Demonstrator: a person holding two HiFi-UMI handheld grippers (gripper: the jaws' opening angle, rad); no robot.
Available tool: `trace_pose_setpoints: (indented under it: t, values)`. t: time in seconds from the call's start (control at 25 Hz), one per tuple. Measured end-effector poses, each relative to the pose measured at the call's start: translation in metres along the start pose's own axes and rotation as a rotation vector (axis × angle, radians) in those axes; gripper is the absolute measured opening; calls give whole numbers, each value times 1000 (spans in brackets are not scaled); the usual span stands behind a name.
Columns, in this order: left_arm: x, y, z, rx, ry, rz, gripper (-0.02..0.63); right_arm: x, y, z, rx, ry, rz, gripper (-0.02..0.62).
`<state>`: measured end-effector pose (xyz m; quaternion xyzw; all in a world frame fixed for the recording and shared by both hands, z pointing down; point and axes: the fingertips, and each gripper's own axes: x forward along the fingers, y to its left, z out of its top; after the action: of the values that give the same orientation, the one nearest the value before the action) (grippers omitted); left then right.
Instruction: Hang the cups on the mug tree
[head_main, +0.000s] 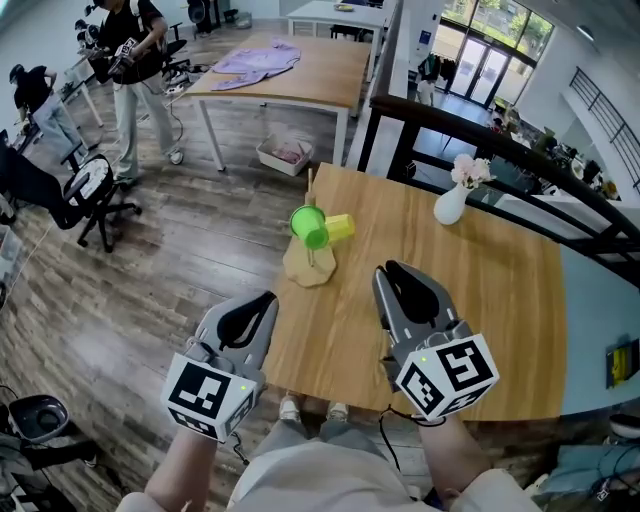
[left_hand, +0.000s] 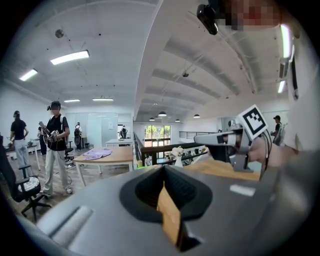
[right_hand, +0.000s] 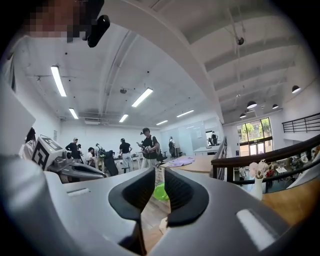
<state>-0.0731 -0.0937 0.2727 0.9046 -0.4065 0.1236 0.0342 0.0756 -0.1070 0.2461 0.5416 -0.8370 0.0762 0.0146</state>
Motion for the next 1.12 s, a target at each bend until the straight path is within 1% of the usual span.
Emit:
trace_pose_setpoints:
  t: [0.12,0.2,0.28,0.44,0.64,0.72,0.92,1.12]
  values:
    - [-9,-2,5,-5,-21,7,2,-13,9,8,4,-23,3,50]
    - [-15,-4,7,-9,-34,20,2,-20,13,8,8,-36,-3,23]
    - [-19,-8,8,-10,-38,16,2,-26,17,6,6,-34,-6,5]
    - [-27,-15,5,-14,-34,-2,2,-34,32,-4,7,-11,26,2]
    - [-36,-21,-1,4,-25,-7,2,-38,59,-16,2,7,83,2]
    - [-37,-23,-1,-2,-21,-9,2,-40,64,-19,5,19,96,2]
    - [-38,-22,0,-10,-18,-8,2,-43,69,-23,24,26,109,2]
    - [-29,-24,-1,-11,-21,-18,2,-46,60,-26,30,9,94,0]
